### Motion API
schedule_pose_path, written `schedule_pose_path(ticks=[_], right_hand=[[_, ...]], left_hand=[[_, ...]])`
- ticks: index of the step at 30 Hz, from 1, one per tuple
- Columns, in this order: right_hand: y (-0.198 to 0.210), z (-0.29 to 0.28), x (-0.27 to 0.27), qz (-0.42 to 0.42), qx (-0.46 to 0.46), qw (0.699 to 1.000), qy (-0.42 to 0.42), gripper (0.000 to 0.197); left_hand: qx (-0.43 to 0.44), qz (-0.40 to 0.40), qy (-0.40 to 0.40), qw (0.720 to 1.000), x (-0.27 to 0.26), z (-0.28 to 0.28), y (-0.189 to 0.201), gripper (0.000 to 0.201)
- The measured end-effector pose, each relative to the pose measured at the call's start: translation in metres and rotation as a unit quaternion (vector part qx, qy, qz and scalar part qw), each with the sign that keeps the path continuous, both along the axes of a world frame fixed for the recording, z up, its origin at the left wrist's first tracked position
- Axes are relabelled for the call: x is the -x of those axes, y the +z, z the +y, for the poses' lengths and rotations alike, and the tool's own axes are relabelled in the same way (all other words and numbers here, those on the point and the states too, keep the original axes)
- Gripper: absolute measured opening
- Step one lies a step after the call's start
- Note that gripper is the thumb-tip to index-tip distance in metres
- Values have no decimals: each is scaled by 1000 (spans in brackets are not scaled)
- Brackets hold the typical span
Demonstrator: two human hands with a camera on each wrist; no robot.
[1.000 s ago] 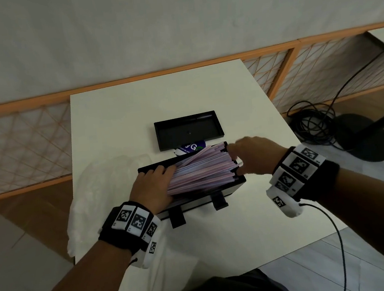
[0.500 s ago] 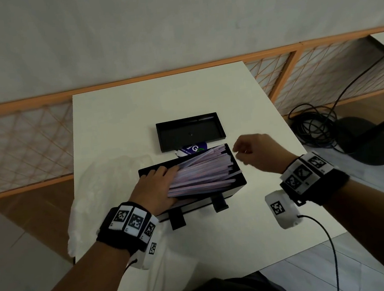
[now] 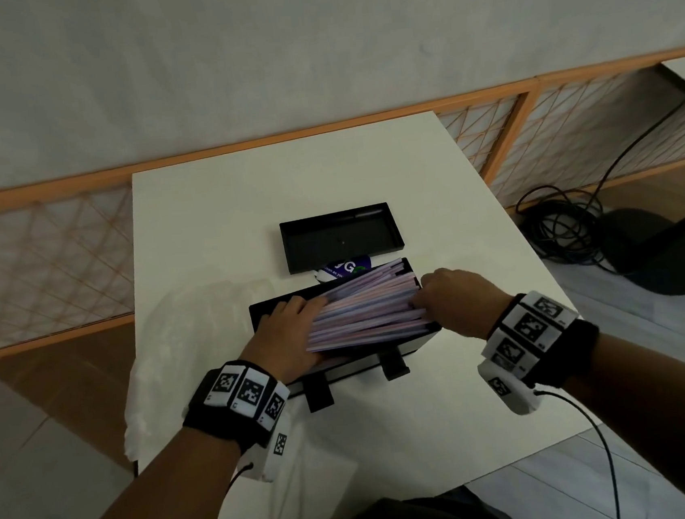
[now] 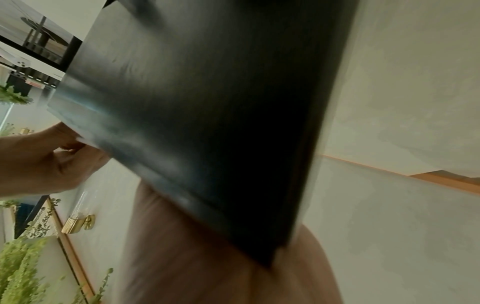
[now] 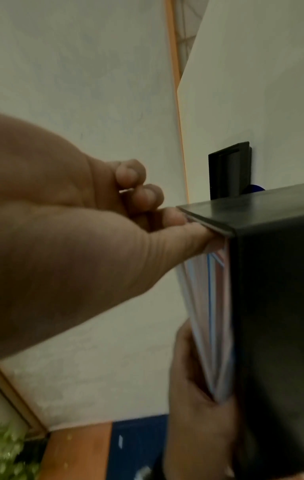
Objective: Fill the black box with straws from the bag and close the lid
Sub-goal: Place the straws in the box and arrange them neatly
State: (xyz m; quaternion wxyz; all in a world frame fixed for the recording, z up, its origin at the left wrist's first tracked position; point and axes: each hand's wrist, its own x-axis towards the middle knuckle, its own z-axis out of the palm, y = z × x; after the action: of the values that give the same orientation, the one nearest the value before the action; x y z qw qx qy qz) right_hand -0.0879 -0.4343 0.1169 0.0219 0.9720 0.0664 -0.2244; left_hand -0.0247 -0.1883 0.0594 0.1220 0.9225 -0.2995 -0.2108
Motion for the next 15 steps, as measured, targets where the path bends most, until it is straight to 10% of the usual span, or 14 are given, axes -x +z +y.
schedule_pose_path(ticks=[15], right_hand=[[99,-86,-1,-35,-103,979,-170,4]], left_hand=[[-37,-22,-21,999,4,-2,5,80]])
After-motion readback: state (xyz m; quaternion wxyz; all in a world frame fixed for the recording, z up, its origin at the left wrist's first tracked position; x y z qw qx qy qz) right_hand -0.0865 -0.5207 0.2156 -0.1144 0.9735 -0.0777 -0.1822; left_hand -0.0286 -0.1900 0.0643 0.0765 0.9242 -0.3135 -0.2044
